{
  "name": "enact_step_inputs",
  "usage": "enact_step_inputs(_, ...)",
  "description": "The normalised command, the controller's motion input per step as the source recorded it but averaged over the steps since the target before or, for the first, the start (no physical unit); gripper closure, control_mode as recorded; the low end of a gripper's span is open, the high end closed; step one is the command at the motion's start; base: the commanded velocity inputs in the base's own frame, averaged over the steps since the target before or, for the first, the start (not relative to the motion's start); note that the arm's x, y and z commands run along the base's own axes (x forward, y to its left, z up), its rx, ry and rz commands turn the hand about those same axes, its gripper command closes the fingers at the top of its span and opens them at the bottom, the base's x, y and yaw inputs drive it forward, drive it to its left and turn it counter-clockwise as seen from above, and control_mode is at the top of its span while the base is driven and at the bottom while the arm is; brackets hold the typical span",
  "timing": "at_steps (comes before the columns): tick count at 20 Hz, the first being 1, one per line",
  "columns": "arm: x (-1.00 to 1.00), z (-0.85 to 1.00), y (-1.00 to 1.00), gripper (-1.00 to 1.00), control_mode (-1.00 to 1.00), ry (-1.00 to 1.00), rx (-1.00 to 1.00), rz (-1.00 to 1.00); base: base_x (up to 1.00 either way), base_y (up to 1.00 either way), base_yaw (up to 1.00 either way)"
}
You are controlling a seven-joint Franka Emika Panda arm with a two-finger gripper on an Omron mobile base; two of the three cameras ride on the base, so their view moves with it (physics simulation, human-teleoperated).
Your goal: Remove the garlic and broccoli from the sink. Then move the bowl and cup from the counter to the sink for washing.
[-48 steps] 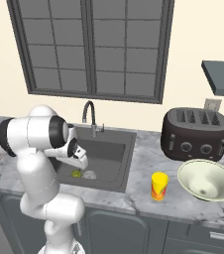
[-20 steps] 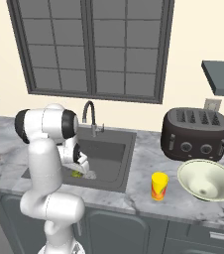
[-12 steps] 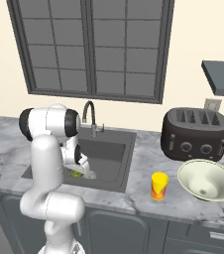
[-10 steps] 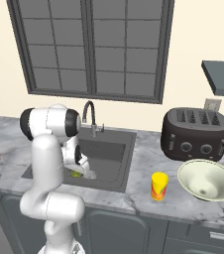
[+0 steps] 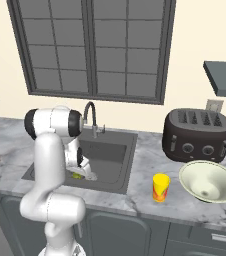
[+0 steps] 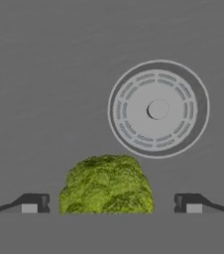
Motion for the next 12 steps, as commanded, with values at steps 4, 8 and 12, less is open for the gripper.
enact_step_inputs(4, 0.12, -0.15, 0.01, -1.0, -1.0, 0.0, -0.02, 0.0, 0.0, 0.0, 0.0)
enact_step_inputs(8, 0.1, -0.14, 0.0, -1.0, -1.0, 0.0, -0.02, 0.0, 0.0, 0.0, 0.0)
enact_step_inputs(12, 0.02, -0.15, 0.0, -1.0, -1.0, 0.0, -0.01, 0.0, 0.0, 0.0, 0.0)
